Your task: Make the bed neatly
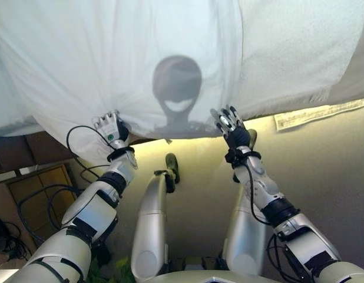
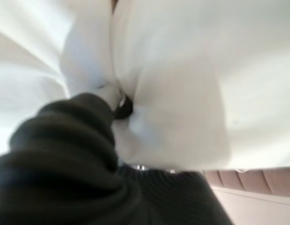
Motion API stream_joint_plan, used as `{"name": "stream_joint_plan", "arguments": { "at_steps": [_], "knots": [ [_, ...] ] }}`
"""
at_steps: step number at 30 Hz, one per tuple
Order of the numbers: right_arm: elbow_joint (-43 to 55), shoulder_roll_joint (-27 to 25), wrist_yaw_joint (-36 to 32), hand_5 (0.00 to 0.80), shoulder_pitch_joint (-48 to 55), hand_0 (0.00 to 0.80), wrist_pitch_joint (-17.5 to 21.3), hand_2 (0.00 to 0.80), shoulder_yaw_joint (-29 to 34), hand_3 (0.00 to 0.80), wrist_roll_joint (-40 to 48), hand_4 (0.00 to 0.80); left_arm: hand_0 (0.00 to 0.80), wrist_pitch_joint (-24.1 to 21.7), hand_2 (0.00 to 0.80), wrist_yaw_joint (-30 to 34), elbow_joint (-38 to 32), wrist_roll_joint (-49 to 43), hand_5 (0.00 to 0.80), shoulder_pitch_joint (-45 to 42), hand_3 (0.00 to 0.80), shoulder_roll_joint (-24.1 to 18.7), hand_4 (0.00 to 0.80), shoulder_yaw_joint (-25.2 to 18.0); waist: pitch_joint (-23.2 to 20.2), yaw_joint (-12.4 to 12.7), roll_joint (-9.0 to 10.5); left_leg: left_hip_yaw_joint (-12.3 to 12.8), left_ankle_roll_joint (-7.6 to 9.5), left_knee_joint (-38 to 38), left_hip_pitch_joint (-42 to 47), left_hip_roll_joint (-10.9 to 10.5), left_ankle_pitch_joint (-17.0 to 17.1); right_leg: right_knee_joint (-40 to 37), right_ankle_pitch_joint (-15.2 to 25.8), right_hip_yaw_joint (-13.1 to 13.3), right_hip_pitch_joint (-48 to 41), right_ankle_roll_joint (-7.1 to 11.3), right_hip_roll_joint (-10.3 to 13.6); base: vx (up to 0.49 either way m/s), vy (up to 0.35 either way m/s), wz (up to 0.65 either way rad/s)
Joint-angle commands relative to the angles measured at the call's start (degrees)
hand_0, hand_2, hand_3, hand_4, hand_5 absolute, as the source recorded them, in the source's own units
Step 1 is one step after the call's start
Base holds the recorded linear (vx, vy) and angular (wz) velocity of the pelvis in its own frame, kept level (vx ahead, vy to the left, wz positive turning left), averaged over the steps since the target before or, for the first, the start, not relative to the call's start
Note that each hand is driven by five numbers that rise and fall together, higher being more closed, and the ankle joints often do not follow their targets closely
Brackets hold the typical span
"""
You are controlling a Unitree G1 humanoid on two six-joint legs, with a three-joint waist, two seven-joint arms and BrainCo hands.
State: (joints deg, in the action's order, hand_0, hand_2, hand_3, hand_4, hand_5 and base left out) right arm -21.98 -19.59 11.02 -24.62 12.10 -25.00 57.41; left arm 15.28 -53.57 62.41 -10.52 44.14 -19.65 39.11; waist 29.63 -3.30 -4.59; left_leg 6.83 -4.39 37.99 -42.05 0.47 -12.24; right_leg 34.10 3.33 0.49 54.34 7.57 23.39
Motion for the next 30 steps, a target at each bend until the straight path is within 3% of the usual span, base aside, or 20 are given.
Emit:
{"name": "stream_joint_plan", "arguments": {
  "at_steps": [1, 3, 19, 23, 30],
  "knots": [
    [7.78, -0.65, -0.20, 0.000, 3.60, 0.000, 0.07, 0.000, 1.46, 0.000, -1.65, 0.000, 0.800, 0.07, 0.800, 2.26, 2.74, 0.13, 0.800, -5.71, 0.800, 1.81, 0.800, -5.07, -2.32, 1.37, -3.38, -2.04, -1.61, -7.67, -0.35, 2.25, 13.37, -4.98, 7.29, 0.62, -3.50, 5.53, 2.38, 0.100, 0.018, 0.13],
    [7.97, -0.27, 0.37, 0.000, 4.79, 0.000, -0.22, 0.000, 1.49, 0.000, -2.25, 0.000, 0.800, -0.25, 0.800, 2.67, 3.37, 0.56, 0.800, -7.15, 0.800, 1.88, 0.800, -5.45, -3.31, 1.54, -3.70, -1.82, -1.14, -9.36, 1.31, 1.72, 15.09, -6.29, 8.40, 0.04, -5.03, 4.80, 3.42, 0.029, 0.058, 0.20],
    [7.87, 0.65, 2.55, 0.000, 10.59, 0.000, 0.76, 0.000, 1.18, 0.000, -7.59, 0.000, 0.800, -1.51, 0.800, 6.38, 7.93, -5.97, 0.800, -16.23, 0.800, 1.82, 0.800, -6.84, -10.40, 2.45, -7.13, -0.34, -1.65, -15.13, 14.93, 0.47, 13.09, -11.39, 6.22, -3.29, -16.48, 4.77, 7.09, 0.069, 0.062, 0.08],
    [6.41, 0.26, 1.58, 0.000, 11.42, 0.000, 1.22, 0.000, 1.23, 0.000, -8.19, 0.000, 0.800, -0.81, 0.800, 7.01, 8.25, -7.41, 0.800, -17.74, 0.800, 1.60, 0.800, -7.20, -11.12, 2.34, -8.13, 0.16, -1.93, -15.75, 16.74, 0.55, 12.56, -11.28, 5.58, -3.10, -17.40, 4.87, 7.86, 0.040, 0.095, 0.05],
    [3.68, 0.50, 0.07, 0.000, 11.70, 0.000, 2.38, 0.000, 1.49, 0.000, -8.87, 0.000, 0.800, -4.28, 0.800, 8.72, 8.60, -5.46, 0.800, -18.54, 0.800, 2.85, 0.800, -7.44, -11.43, 2.32, -9.11, 0.78, -2.44, -15.95, 17.88, 0.88, 12.06, -9.64, 4.79, -2.25, -16.88, 5.31, 8.95, -0.005, 0.042, 0.06]
  ]
}}
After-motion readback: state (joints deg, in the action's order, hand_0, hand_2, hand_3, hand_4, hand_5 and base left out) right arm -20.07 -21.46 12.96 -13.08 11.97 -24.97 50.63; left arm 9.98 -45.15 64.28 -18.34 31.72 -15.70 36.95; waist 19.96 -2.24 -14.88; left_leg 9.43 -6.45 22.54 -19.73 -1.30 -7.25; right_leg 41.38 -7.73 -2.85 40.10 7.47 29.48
